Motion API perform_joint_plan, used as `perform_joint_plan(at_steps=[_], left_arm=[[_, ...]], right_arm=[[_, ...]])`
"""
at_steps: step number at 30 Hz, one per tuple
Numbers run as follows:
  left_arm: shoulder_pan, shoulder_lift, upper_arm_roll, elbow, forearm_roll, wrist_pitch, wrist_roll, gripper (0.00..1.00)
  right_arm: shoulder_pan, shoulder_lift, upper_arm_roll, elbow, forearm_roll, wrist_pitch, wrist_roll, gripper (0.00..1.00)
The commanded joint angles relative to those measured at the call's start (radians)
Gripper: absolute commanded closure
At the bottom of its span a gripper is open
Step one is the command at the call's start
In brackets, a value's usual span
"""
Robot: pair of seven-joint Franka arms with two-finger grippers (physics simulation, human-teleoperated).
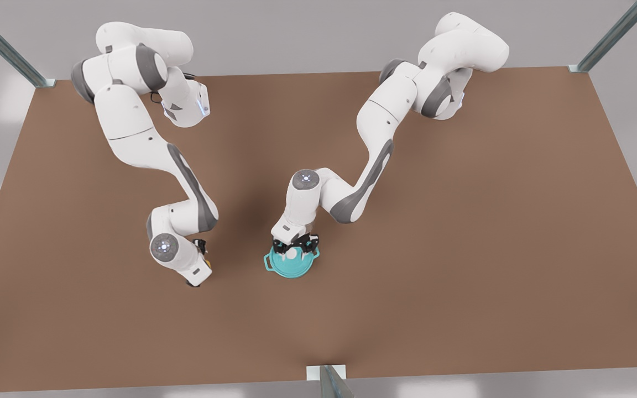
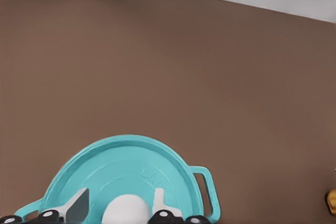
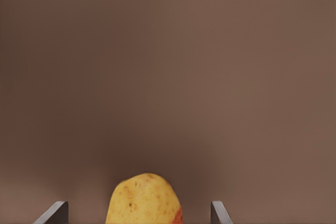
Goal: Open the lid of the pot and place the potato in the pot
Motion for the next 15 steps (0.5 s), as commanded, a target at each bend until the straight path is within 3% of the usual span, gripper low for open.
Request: perform_joint_plan(at_steps=[1, 6, 7, 8, 11, 15], left_arm=[[0.000, -0.002, 0.000, -0.001, 0.001, 0.004, -0.049, 0.43], [0.000, 0.010, 0.000, 0.001, 0.001, 0.011, -0.052, 0.46], [-0.002, 0.010, 0.000, -0.001, 0.001, 0.011, -0.052, 0.53], [-0.002, 0.009, -0.001, -0.001, 0.001, 0.007, -0.052, 0.54], [0.012, -0.037, -0.004, -0.001, -0.010, -0.120, 0.026, 0.55], [0.227, -0.091, -0.052, -0.001, -0.071, -0.272, 0.416, 0.54]], right_arm=[[0.003, 0.005, 0.000, 0.006, 0.007, 0.023, -0.135, 0.00], [0.001, 0.024, -0.001, 0.030, 0.000, 0.041, -0.138, 0.00], [0.001, 0.030, -0.001, 0.040, -0.003, 0.041, -0.141, 0.00], [0.000, 0.030, -0.003, 0.043, -0.004, 0.041, -0.146, 0.00], [-0.003, 0.031, -0.007, 0.046, -0.006, 0.043, -0.150, 0.00], [-0.008, 0.030, -0.013, 0.046, -0.009, 0.041, -0.161, 0.00]])
